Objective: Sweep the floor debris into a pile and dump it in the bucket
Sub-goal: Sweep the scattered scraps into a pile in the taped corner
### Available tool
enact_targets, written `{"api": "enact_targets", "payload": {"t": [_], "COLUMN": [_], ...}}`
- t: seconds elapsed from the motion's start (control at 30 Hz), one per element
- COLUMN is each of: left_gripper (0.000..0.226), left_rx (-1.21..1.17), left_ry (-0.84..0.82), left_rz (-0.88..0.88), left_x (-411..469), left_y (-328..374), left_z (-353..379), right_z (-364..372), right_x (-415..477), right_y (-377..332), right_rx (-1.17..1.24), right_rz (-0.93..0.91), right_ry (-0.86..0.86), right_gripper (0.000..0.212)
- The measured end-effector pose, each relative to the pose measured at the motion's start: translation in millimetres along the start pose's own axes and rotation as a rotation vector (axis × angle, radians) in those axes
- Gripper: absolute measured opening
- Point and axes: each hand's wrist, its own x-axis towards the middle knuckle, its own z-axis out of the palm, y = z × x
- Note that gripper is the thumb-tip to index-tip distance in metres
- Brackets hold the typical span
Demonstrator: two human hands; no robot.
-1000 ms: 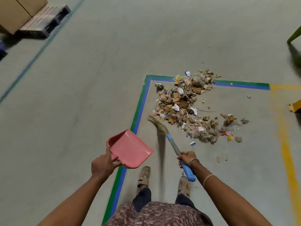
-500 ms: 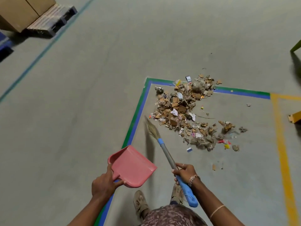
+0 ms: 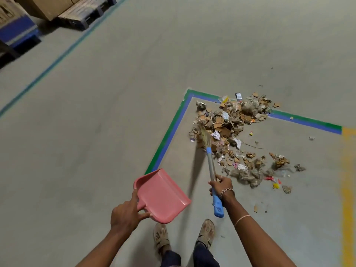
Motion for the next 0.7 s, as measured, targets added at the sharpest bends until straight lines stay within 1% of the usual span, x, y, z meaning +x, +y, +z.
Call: {"api": "enact_targets", "payload": {"t": [0.07, 0.2, 0.3, 0.37, 0.43, 0.53, 0.6, 0.63, 0.7], "left_gripper": [0.122, 0.123, 0.122, 0.123, 0.124, 0.128, 0.129, 0.13, 0.131], "left_rx": [0.01, 0.021, 0.045, 0.047, 0.035, -0.001, -0.022, -0.028, -0.035], "left_ry": [-0.031, -0.074, -0.09, -0.103, -0.106, -0.078, -0.057, -0.059, -0.064], "left_rz": [0.001, 0.021, 0.032, 0.043, 0.048, 0.063, 0.072, 0.07, 0.058], "left_x": [-3, -7, -13, -19, -25, -33, -36, -38, -39], "left_y": [7, 21, 33, 41, 47, 54, 56, 56, 57], "left_z": [4, 9, 10, 17, 27, 41, 46, 48, 51], "right_z": [-24, -72, -94, -105, -115, -127, -134, -137, -142], "right_x": [-22, -66, -86, -94, -95, -83, -72, -67, -57], "right_y": [9, 38, 58, 72, 84, 93, 94, 92, 88], "right_rx": [-0.002, 0.032, 0.063, 0.034, -0.016, -0.085, -0.16, -0.201, -0.261], "right_rz": [-0.048, -0.036, 0.04, 0.112, 0.199, 0.297, 0.301, 0.275, 0.208], "right_ry": [-0.016, -0.068, -0.148, -0.192, -0.216, -0.191, -0.148, -0.125, -0.098], "right_gripper": [0.057, 0.052, 0.051, 0.05, 0.043, 0.025, 0.011, 0.009, 0.02]}}
